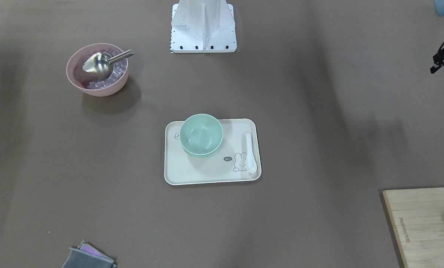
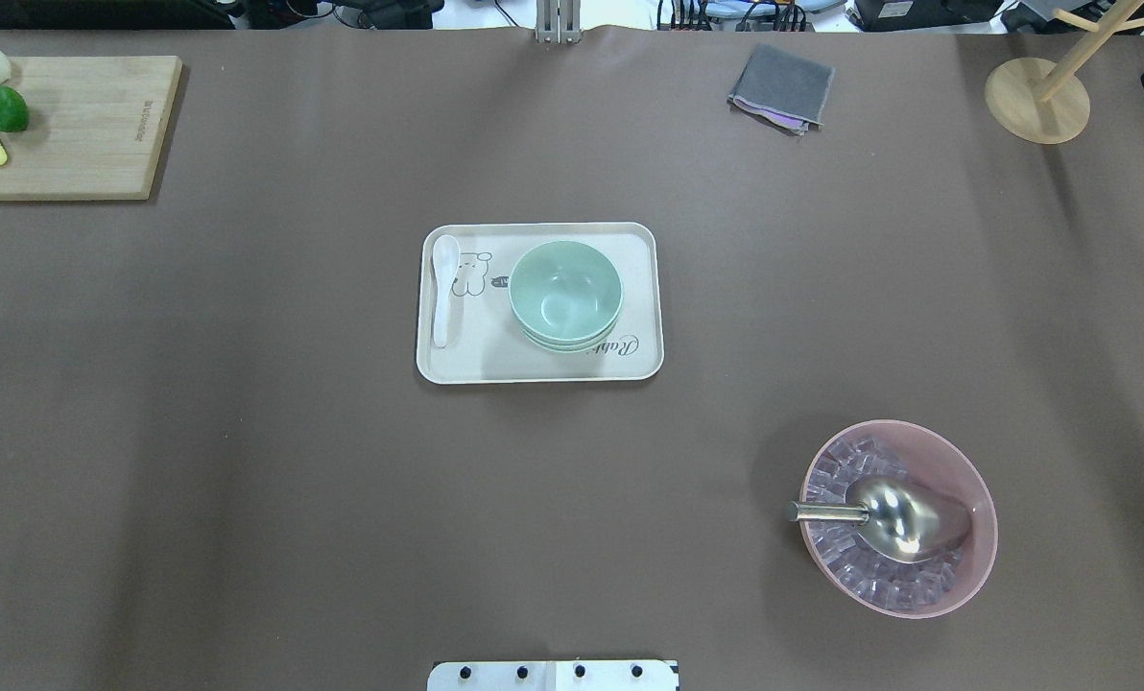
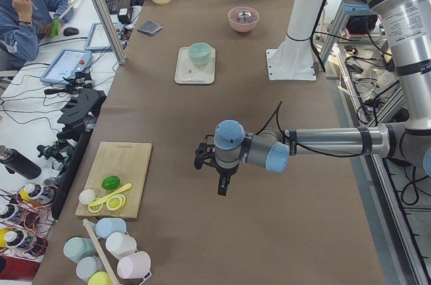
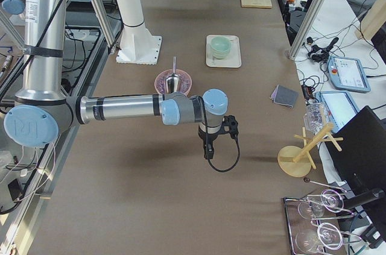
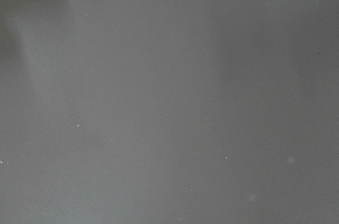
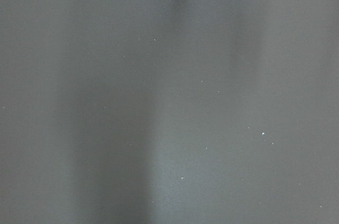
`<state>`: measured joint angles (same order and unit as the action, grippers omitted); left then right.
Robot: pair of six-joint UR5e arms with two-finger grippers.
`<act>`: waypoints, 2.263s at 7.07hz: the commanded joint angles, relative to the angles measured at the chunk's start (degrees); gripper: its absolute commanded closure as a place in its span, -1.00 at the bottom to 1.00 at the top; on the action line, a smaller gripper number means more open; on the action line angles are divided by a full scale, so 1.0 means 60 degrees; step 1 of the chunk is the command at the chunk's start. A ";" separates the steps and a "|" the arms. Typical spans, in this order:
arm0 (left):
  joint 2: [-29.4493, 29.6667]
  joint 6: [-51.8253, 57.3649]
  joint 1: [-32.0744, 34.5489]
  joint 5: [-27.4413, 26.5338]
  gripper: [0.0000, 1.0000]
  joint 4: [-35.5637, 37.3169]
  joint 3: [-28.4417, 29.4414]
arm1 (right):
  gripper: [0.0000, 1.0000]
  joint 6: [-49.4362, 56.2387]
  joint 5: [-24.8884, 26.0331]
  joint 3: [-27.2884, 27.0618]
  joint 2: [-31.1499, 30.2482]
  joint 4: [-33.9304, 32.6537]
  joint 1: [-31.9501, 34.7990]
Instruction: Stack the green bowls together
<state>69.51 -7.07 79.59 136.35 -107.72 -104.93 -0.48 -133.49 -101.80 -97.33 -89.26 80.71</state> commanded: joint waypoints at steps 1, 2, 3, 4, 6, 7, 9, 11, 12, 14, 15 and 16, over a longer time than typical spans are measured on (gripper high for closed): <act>0.0263 0.0050 0.1026 0.1058 -0.97 0.1186 0.0057 | -1.00 0.0516 -0.0045 0.0440 0.0020 0.0037 0.0082; 0.0410 0.0152 0.1207 0.1136 -0.97 0.1398 0.0057 | -1.00 0.0751 -0.0075 0.0429 0.0035 -0.0021 0.0257; 0.0426 0.1067 0.1295 0.1006 -0.97 0.1473 0.0086 | -1.00 0.0753 -0.0090 0.0457 0.0036 -0.0021 0.0259; 0.0368 0.1438 0.1354 0.0831 -0.97 0.1459 -0.0030 | -1.00 0.0739 -0.0090 0.0443 0.0050 -0.0021 0.0259; 0.0280 0.1442 0.1399 0.0698 -0.97 0.1415 -0.0162 | -1.00 0.0724 -0.0104 0.0458 0.0050 -0.0007 0.0258; 0.0265 0.1442 0.1428 0.0567 -0.97 0.1415 -0.0177 | -1.00 0.0709 -0.0148 0.0472 0.0050 -0.0007 0.0244; 0.0251 0.1471 0.1501 0.0244 -0.97 0.1385 -0.0179 | -1.00 0.0637 -0.0192 0.0240 -0.0022 0.0022 0.0273; 0.0061 0.1413 0.1501 0.0243 -0.97 0.1356 -0.0207 | -1.00 0.0621 -0.0192 0.0194 -0.0023 0.0066 0.0273; 0.0133 0.1456 0.1472 0.0258 -0.97 0.1371 -0.0120 | -1.00 0.0621 -0.0149 0.0093 0.0020 0.0052 0.0273; 0.0190 0.1442 0.1516 0.0288 -0.97 0.1371 -0.0134 | -1.00 0.0621 -0.0148 0.0077 0.0021 0.0037 0.0273; 0.0206 0.1442 0.1516 0.0258 -0.97 0.1356 -0.0250 | -1.00 0.0621 -0.0163 0.0077 0.0021 0.0037 0.0273; 0.0192 0.1442 0.1516 0.0258 -0.97 0.1356 -0.0251 | -1.00 0.0621 -0.0148 0.0091 0.0021 0.0037 0.0259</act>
<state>70.61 1.59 88.67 138.00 -99.55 -106.22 3.25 -134.43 -101.30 -97.21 -89.03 82.34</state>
